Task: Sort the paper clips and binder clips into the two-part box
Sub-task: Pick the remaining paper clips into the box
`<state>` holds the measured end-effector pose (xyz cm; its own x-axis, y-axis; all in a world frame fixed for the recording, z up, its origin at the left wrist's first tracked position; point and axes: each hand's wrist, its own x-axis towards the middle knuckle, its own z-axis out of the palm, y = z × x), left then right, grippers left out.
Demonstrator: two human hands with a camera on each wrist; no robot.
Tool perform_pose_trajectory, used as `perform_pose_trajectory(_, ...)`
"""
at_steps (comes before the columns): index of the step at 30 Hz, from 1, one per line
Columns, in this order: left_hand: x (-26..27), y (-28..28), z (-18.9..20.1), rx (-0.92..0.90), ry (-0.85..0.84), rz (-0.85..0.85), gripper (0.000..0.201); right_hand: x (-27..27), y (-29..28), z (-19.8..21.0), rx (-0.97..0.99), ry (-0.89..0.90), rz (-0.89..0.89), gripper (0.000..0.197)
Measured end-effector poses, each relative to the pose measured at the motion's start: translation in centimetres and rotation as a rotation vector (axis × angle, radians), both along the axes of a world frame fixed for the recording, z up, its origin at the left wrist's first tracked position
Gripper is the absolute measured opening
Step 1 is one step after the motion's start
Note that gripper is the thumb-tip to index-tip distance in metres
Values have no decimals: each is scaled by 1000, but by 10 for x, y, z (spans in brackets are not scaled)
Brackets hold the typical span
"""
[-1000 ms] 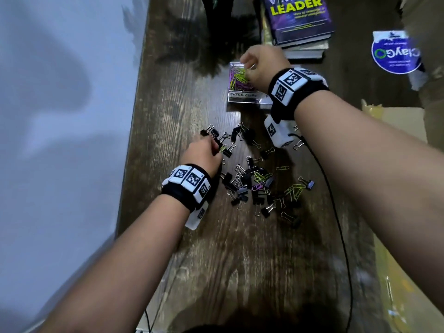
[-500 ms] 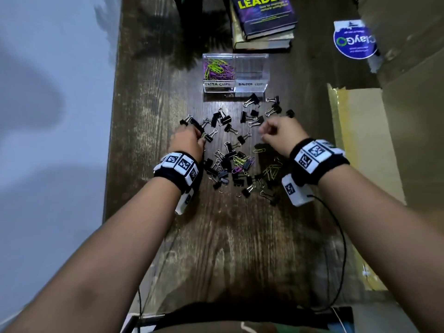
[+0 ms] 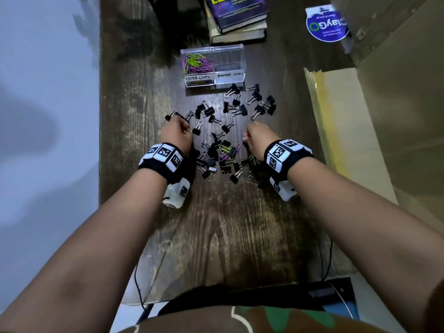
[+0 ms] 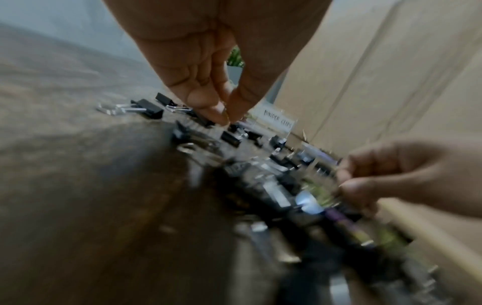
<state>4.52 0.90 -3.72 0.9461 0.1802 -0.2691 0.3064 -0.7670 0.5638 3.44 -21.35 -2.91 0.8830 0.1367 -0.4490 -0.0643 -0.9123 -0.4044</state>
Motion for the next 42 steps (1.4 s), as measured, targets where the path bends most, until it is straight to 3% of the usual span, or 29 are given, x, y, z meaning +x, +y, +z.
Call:
perform_pose_trajectory(4,-23,-16,17,-477,63,227,22,-4,-6,3,270,83,-245,25)
perform_pose_trajectory(6,-34,-25,22,-603,125,321,26,-4,-5,6,440,167,-403,30)
perform_pose_trajectory(9,-43,-42,24,-461,216,206,25,-8,6,9,449,217,-373,23)
perform_pose_trajectory(11,-44,-54,23,-196,206,-9,20,-12,15,6,287,172,-215,17)
perform_pose_trajectory(13,-46,-61,18,6,152,-193,20,-15,21,-1,126,95,-61,29)
perform_pose_trajectory(16,-48,-65,6,132,126,-359,23,-16,19,-2,89,17,-14,27)
perform_pose_trajectory(20,-49,-66,2,193,111,-428,20,-9,2,6,125,-17,-79,25)
perform_pose_trajectory(23,-48,-65,5,131,119,-417,13,-2,-14,11,88,-37,-73,27)
perform_pose_trajectory(26,-46,-60,11,0,96,-273,6,5,-25,10,49,-46,-40,26)
perform_pose_trajectory(31,-41,-47,19,-266,144,1,19,10,-32,9,-27,-58,-83,33)
perform_pose_trajectory(34,-39,-40,21,-369,118,9,8,3,-27,9,37,-113,-83,42)
perform_pose_trajectory(37,-39,-34,22,-452,118,-24,8,-6,-11,8,98,-93,96,26)
perform_pose_trajectory(42,-41,-27,21,-641,143,3,33,-7,5,3,33,-36,248,18)
